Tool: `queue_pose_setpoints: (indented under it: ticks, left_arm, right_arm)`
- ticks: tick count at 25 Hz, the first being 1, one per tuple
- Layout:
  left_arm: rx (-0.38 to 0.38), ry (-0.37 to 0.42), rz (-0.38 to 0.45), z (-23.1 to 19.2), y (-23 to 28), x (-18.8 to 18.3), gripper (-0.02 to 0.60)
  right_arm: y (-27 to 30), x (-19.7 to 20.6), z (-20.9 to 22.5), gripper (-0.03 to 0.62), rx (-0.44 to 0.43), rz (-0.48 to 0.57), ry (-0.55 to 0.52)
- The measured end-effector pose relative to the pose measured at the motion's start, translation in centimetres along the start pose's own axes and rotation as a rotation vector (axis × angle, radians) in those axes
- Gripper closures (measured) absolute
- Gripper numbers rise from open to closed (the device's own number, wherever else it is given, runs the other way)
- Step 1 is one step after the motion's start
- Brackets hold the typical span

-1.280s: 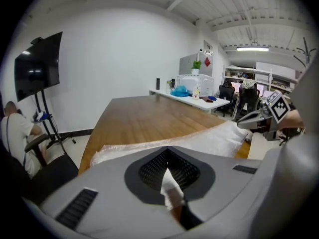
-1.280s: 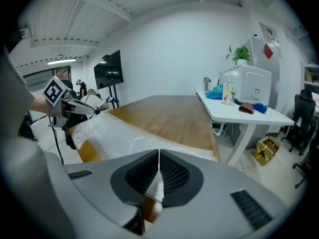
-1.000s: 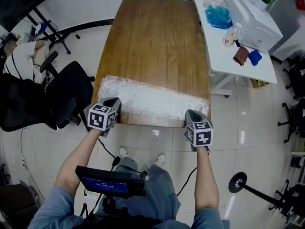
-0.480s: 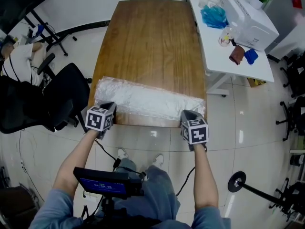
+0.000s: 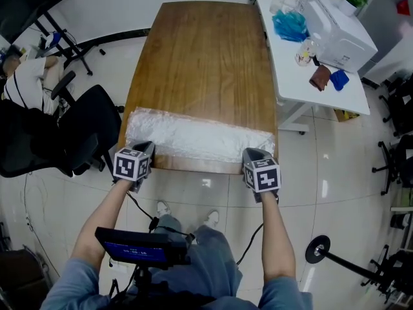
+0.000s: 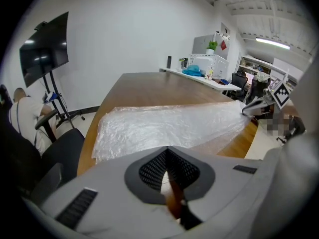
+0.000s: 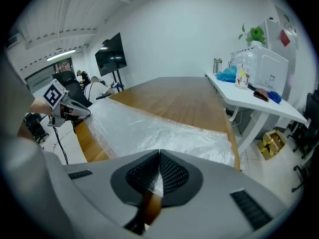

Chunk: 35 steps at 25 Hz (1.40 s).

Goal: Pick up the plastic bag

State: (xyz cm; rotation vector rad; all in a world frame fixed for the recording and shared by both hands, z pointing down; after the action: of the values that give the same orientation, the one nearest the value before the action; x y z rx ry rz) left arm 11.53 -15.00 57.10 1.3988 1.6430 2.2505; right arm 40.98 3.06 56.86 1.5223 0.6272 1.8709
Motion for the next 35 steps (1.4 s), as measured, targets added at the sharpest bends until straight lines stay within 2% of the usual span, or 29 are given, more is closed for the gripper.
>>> queue_pose_setpoints:
  ticks: [21, 28, 29, 30, 35]
  left_arm:
    - [-0.032, -0.042, 0.015, 0.8, -1.5, 1.9, 0.561]
    - [-0.036, -0.052, 0.027, 0.7, -1.2, 1.4, 0.563]
    - [-0.03, -0.053, 0.035, 0.7, -1.3, 1.3, 0.563]
    - [-0.026, -0.059, 0.052, 0.7, -1.4, 1.1, 0.563]
    - [-0.059, -0.122, 0.172, -0.5, -3.1, -0.9, 0.561]
  right_arm:
    - [0.8, -1.1, 0.7, 0.594, -0.017, -0.024, -0.066]
    - [0.8, -1.4, 1.1, 0.594, 0.003, 0.007, -0.06]
    - [0.8, -1.4, 1.1, 0.594, 0.009, 0.011, -0.059]
    - [0.7, -1.5, 1.1, 0.56, 0.013, 0.021, -0.051]
    - [-0.2, -3.2, 1.0, 0.56, 0.01, 0.117, -0.002]
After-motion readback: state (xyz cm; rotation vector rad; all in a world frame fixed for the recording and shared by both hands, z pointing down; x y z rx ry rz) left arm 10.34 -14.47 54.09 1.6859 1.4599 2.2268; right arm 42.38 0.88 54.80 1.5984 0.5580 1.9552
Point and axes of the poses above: the fingertips, and each gripper's own axes: y forward along the fingers, z to its right, x out of its underside, the point moved 2 cm from there along -y, backward along the fingers, and after that the axes turned 8 degrees about -x, right-handed, at the moved point
